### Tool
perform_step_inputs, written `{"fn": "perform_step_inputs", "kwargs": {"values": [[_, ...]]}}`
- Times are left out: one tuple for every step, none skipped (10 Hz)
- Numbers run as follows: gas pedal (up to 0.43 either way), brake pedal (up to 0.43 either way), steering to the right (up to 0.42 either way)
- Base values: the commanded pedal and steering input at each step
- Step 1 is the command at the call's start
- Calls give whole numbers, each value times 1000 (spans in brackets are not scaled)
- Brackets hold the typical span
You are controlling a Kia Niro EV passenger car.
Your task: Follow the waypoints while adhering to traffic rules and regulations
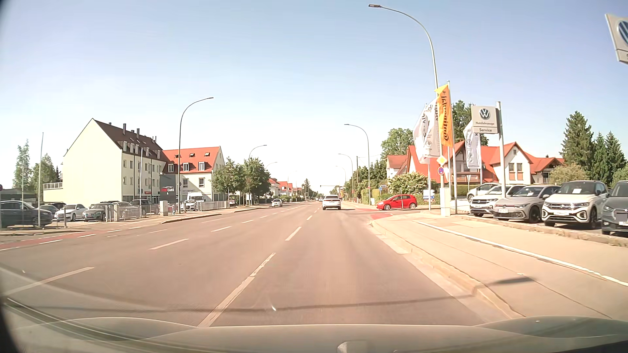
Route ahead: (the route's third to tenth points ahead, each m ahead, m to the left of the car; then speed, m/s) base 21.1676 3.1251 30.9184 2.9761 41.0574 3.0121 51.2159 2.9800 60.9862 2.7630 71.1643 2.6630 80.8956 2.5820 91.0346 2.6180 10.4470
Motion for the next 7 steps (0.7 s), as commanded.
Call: {"fn": "perform_step_inputs", "kwargs": {"values": [[177,0,0],[177,0,0],[177,0,0],[177,0,1],[177,0,1],[177,0,0],[177,0,-1]]}}
